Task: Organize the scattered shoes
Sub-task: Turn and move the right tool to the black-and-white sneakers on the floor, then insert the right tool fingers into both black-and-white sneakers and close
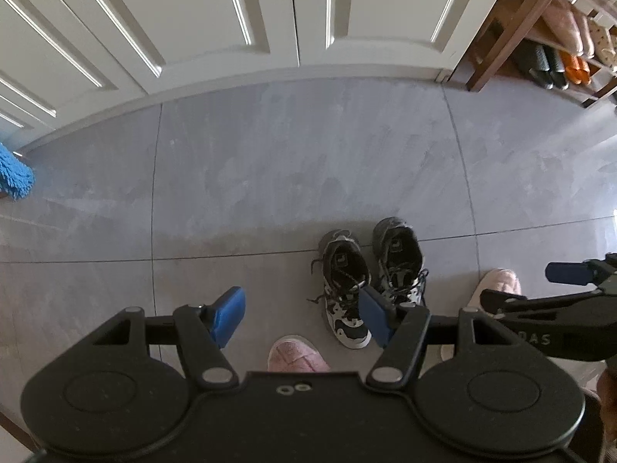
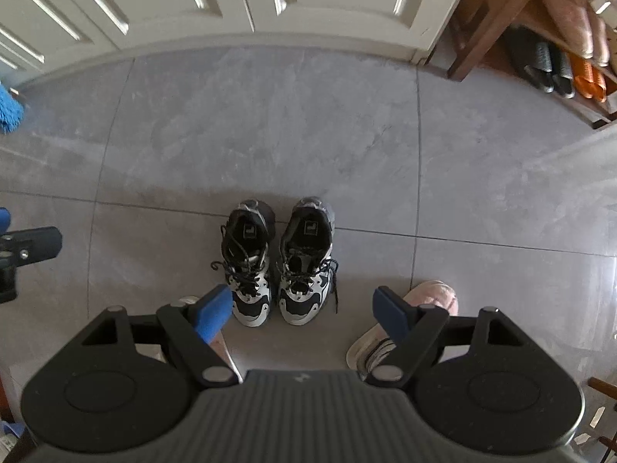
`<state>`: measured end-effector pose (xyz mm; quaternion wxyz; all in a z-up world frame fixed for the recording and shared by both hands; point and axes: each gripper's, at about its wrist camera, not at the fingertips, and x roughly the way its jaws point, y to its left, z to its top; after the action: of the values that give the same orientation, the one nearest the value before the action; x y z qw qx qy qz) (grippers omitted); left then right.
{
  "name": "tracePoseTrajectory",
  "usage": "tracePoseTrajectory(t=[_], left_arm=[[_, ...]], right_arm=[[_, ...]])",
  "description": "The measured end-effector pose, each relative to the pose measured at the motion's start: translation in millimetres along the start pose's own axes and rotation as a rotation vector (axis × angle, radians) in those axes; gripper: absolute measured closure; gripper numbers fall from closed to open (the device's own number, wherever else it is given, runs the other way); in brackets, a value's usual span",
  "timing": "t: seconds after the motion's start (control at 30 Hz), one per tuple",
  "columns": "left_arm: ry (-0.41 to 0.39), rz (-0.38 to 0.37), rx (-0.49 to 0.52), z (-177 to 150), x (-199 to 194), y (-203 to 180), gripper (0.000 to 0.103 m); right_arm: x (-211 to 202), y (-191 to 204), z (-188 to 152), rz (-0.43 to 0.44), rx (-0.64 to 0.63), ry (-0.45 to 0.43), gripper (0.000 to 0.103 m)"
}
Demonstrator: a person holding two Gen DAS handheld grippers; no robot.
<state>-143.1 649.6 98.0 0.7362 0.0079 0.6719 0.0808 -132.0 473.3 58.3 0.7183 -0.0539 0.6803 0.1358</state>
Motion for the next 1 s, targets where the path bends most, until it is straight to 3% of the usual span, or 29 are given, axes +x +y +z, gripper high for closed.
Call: tracePoseTrajectory(t=[0.13,0.4,0.73,0.8,1.0], left_arm=[[0.018,0.008,-0.016,2,24,-2,0.038],[0.053,0.009,-0.033,1,67,-8,0.038],[0.138,0.018,-0.119,-35,121,-7,0.038],[0.157,0.021,-0.124,-44,133,-6,0.038],[0.175,0.028,-0.171,-56,158,5,0.038]], right_arm=[[44,7,4,0.009,-0.03,0.032,0.02],[94,5,6,0.029,-0.018,0.039,0.02],[162,4,6,0.04,0.004,0.004,0.023],[177,6,7,0.053,0.006,-0.001,0.028],[225,16,17,0.083,-0.005,-0.042,0.027]])
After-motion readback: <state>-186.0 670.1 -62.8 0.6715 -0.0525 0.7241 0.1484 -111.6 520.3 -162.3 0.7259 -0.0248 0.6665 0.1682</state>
